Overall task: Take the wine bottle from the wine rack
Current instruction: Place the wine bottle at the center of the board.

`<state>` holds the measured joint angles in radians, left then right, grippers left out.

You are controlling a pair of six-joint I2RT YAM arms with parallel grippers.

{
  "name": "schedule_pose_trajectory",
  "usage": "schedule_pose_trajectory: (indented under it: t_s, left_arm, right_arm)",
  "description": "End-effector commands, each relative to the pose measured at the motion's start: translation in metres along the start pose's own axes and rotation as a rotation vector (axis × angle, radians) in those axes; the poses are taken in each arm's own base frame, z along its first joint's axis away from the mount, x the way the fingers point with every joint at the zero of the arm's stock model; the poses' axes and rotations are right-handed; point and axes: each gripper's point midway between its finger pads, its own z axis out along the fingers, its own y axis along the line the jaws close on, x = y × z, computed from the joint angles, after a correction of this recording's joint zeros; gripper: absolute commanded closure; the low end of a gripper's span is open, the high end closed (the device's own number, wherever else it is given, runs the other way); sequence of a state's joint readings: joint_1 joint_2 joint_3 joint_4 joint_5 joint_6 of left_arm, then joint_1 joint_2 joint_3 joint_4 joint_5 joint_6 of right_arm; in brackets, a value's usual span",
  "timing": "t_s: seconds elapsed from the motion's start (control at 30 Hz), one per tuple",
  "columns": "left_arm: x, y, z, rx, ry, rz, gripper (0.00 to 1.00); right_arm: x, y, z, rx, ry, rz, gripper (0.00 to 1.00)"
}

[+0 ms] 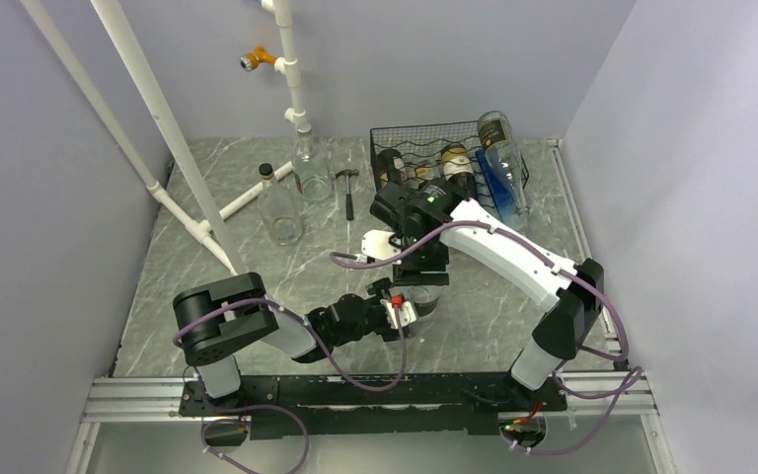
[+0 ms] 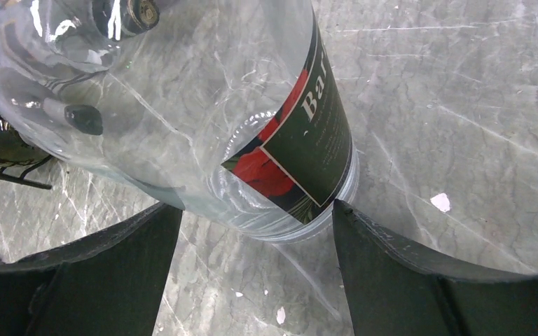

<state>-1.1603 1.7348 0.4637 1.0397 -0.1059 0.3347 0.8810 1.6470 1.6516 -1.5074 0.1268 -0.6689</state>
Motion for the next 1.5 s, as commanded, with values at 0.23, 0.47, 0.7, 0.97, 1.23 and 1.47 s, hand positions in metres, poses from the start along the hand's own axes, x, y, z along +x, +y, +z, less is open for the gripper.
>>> schedule_pose_trajectory:
  t_s: [0.23,0.47,0.7,0.97,1.23,1.47]
  left_arm:
    - [-0.023,0.006,-0.008,-0.036,-0.090,-0.071,0.12]
    - [-0.034,0.013,-0.027,-0.063,-0.132,-0.149,0.01]
    - [-0.051,0.014,-0.040,-0.037,-0.142,-0.213,0.00]
    - [-0.065,0.018,-0.057,-0.031,-0.144,-0.287,0.01]
    - [-0.082,0.028,-0.072,-0.053,-0.121,-0.379,0.01]
    - [-0.100,0.041,-0.092,-0.089,-0.140,-0.445,0.01]
  right_arm:
    - [-0.033,-0.005,-0.040,0.024,-0.209,0.029,0.24]
    - [-0.040,-0.009,-0.065,0.027,-0.330,0.064,0.22]
    - [-0.040,-0.017,-0.110,0.037,-0.535,0.124,0.21]
    - [-0.017,-0.033,-0.157,0.030,-0.784,0.253,0.21]
    - [0.008,-0.053,-0.156,0.172,-0.968,0.430,0.17]
    - [0.027,-0.062,-0.125,0.159,-1.090,0.603,0.17]
